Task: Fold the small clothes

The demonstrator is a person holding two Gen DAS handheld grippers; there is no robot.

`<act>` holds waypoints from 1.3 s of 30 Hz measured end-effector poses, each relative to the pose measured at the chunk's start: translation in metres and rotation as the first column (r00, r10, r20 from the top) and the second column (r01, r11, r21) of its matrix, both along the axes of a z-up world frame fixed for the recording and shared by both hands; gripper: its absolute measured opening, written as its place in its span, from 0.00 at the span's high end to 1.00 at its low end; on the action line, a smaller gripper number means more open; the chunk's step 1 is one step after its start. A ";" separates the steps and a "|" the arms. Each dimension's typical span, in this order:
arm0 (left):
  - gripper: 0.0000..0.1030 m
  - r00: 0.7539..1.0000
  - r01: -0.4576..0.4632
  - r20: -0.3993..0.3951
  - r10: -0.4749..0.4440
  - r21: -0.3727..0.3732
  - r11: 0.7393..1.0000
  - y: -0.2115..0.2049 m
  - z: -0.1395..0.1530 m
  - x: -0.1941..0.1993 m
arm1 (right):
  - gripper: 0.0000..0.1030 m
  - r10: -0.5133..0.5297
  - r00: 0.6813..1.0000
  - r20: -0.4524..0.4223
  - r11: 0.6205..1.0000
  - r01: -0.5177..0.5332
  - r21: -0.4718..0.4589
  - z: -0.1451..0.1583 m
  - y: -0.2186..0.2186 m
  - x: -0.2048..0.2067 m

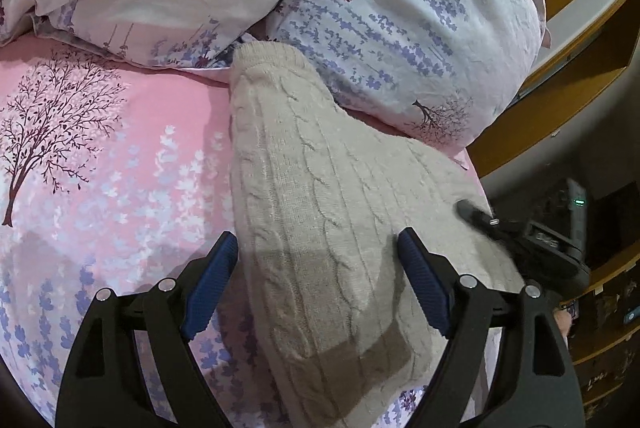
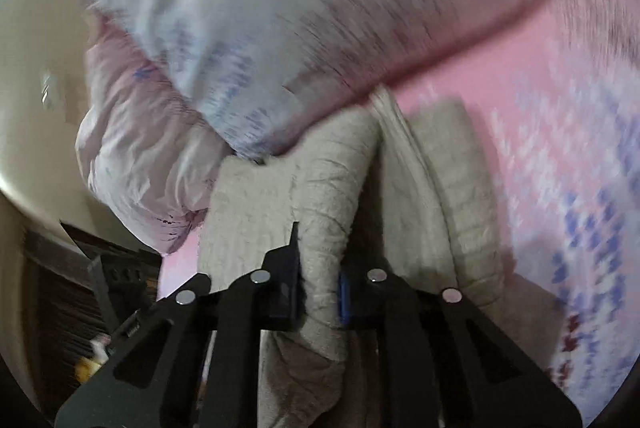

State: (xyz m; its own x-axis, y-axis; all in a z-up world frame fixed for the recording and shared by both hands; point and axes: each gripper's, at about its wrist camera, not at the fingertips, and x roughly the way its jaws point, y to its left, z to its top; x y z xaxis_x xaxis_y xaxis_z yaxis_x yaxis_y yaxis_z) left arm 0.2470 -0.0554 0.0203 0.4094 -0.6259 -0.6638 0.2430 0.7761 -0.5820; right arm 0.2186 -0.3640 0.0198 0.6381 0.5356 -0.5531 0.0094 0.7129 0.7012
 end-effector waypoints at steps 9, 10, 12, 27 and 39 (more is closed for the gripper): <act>0.20 0.998 0.045 0.039 -0.045 0.014 0.999 -0.020 0.006 -0.009 | 0.87 -0.081 0.983 0.167 0.968 0.117 -0.220 0.038 -0.012 -0.042; 0.20 0.998 0.049 0.036 -0.050 0.018 0.999 -0.021 0.005 -0.010 | 0.87 -0.100 0.988 0.117 0.967 0.124 -0.224 0.026 -0.018 -0.039; 0.20 0.998 0.061 0.021 -0.062 0.017 0.998 -0.023 0.000 -0.011 | 0.87 -0.133 0.991 0.030 0.965 0.137 -0.222 0.003 -0.024 -0.033; 0.30 0.997 0.074 -0.020 -0.074 -0.005 0.997 -0.005 -0.008 -0.055 | 0.53 -0.088 0.993 0.076 0.991 0.096 -0.099 -0.004 -0.039 -0.118; 0.69 0.996 0.084 0.001 -0.084 -0.030 0.996 -0.013 -0.008 -0.070 | 0.92 -0.075 0.977 0.198 0.975 0.113 -0.190 0.010 -0.022 -0.134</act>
State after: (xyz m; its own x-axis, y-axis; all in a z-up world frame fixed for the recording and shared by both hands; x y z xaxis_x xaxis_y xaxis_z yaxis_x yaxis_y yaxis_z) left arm 0.1770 -0.0686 0.0125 0.3542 -0.6775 -0.6446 0.3063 0.7353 -0.6046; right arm 0.0846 -0.3859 0.0294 0.7834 0.3598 -0.5069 -0.0358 0.8402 0.5410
